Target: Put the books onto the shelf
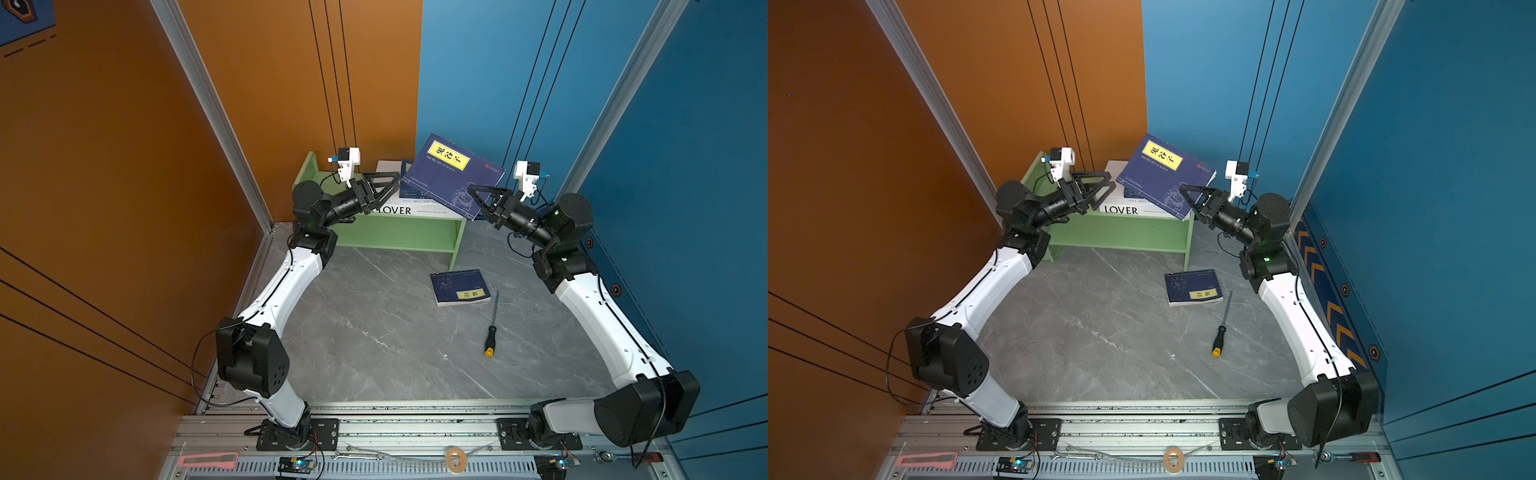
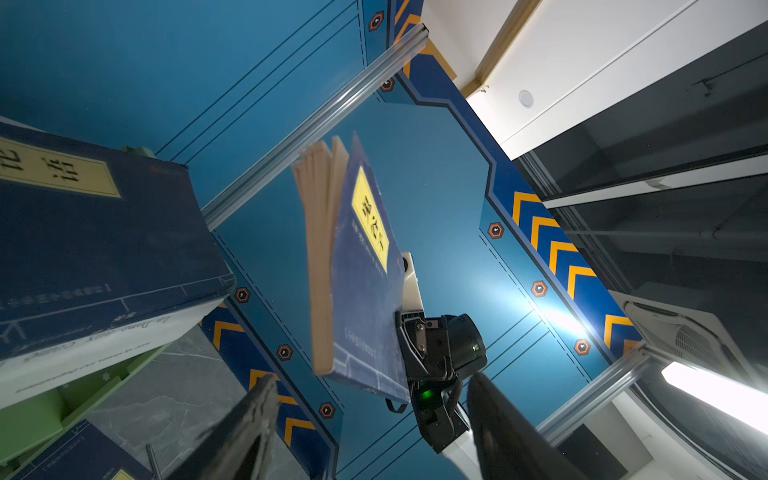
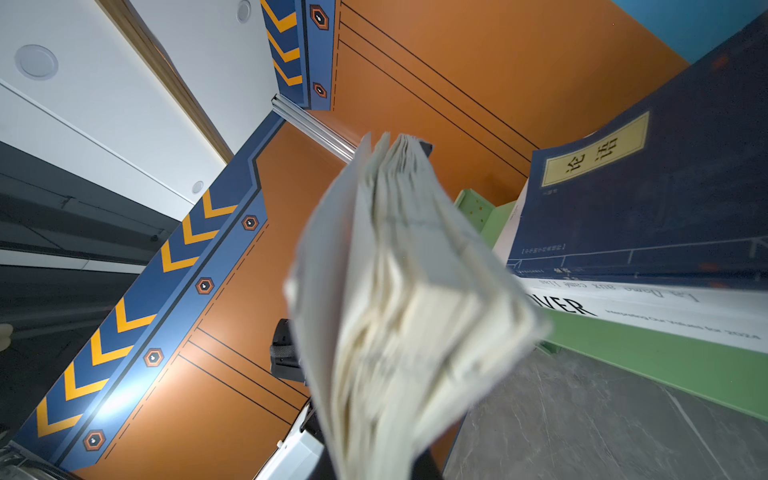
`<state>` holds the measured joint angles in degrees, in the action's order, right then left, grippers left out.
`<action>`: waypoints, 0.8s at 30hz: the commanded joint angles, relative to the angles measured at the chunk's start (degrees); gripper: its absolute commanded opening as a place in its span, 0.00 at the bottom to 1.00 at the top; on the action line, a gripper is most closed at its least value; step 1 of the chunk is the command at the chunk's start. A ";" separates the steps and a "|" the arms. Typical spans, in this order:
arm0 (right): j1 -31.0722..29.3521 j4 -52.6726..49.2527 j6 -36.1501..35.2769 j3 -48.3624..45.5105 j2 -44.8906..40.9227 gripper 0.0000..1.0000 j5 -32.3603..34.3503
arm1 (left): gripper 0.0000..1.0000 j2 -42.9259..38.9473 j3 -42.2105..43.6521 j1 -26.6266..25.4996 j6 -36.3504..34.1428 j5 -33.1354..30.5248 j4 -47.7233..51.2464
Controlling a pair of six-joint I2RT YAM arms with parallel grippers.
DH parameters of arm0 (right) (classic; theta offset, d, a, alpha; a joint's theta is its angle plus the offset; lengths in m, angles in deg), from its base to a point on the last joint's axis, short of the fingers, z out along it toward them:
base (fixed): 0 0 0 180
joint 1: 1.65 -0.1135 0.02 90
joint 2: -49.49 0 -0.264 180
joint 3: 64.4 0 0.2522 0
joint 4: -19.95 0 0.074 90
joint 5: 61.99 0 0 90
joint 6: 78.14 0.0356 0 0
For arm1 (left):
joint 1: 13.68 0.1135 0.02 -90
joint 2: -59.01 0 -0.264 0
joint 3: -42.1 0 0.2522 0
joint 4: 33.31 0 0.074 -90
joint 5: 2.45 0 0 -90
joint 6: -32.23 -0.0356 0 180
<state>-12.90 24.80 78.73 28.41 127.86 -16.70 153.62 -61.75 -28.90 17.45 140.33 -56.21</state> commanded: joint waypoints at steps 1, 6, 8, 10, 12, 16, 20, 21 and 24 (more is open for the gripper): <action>-0.11 0.51 -2.62 2.91 -1.36 0.07 -2.46 | 0.68 0.20 -2.20 -1.01 0.92 3.93 -1.64; -0.51 0.22 -2.67 4.35 -0.59 0.07 -3.96 | 0.61 1.14 -2.85 -1.87 1.40 4.27 -1.65; -0.77 0.04 -2.80 4.62 -0.30 0.08 -4.29 | 0.59 1.36 -3.16 -2.00 1.44 4.00 -1.65; -0.77 -0.78 -3.35 5.01 -0.30 0.07 -4.32 | 0.57 1.38 -3.51 -2.17 1.27 3.95 -1.66; -0.74 -1.48 -4.04 5.29 -0.30 0.07 -4.40 | 0.54 1.44 -3.78 -2.35 0.98 4.04 -1.65; -0.71 -2.32 -4.71 6.01 -0.23 0.08 -4.78 | 0.47 1.46 -3.87 -2.36 0.89 4.09 -1.63; -0.77 -3.83 -5.90 6.66 -0.18 0.08 -4.70 | 0.33 1.48 -3.96 -2.35 0.71 3.67 -1.66; -0.73 -3.98 -6.00 6.69 -0.21 0.08 -4.77 | 0.30 1.47 -3.96 -2.31 0.59 3.59 -1.63; -0.69 -4.20 -6.05 7.04 0.10 0.09 -4.63 | 0.20 1.44 -3.96 -2.39 0.10 3.35 -1.52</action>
<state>-13.34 20.01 74.60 33.32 127.97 -20.48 154.85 -63.69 -31.00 18.48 143.12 -56.13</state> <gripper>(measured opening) 0.113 0.212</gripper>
